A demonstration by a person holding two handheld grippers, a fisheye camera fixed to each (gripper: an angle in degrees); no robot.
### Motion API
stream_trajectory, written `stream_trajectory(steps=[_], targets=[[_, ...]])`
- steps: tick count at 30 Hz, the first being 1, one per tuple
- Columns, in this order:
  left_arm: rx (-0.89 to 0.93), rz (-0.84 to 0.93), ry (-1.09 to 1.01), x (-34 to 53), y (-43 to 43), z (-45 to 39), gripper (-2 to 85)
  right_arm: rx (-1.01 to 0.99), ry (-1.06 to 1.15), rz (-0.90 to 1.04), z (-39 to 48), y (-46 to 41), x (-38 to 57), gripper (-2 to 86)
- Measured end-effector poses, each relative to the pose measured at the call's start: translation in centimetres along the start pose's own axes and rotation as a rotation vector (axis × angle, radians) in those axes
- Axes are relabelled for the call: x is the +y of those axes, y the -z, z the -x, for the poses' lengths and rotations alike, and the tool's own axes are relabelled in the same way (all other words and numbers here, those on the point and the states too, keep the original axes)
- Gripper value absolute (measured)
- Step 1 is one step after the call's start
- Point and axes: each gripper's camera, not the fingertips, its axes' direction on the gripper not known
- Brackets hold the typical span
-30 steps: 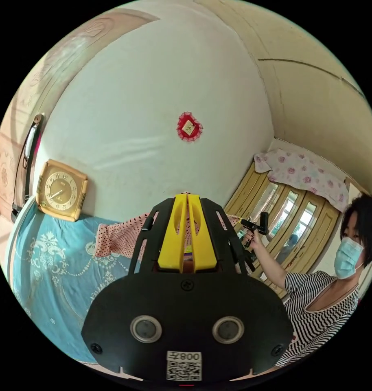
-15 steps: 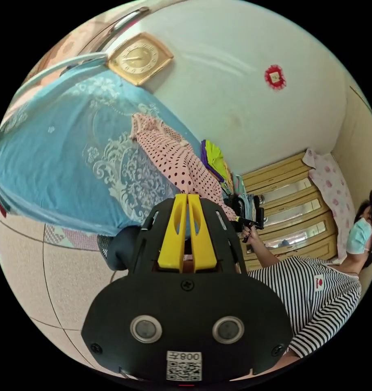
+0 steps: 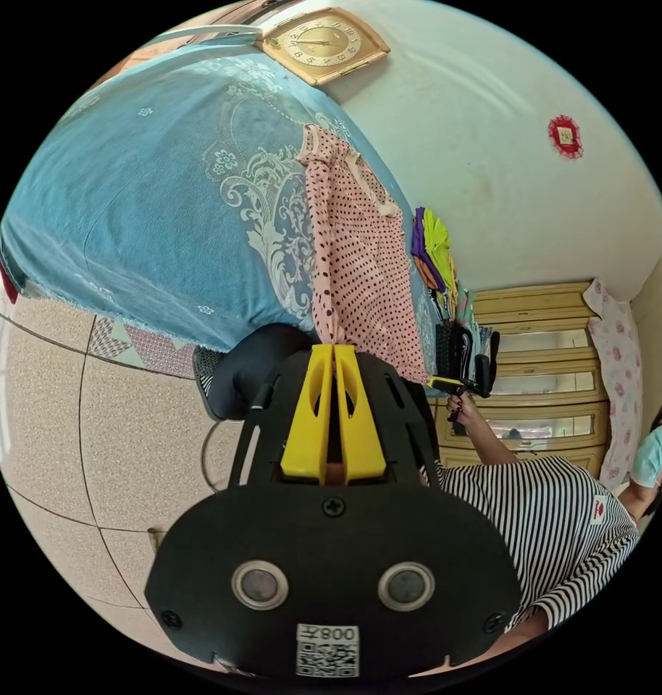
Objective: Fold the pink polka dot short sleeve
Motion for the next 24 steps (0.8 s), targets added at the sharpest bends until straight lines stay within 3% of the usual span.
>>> stream_trajectory(steps=[12, 24], targets=[[-0.071, 0.037, 0.028, -1.0, -2.2, 2.2, 0.2, 0.026, 0.013, 0.046, -3.1, -3.5, -0.4, 0.1], [-0.132, -0.071, 0.084, -4.0, -3.2, 2.6, 1.6, -0.087, -0.184, 0.019, -10.0, -5.3, -1.6, 0.3]])
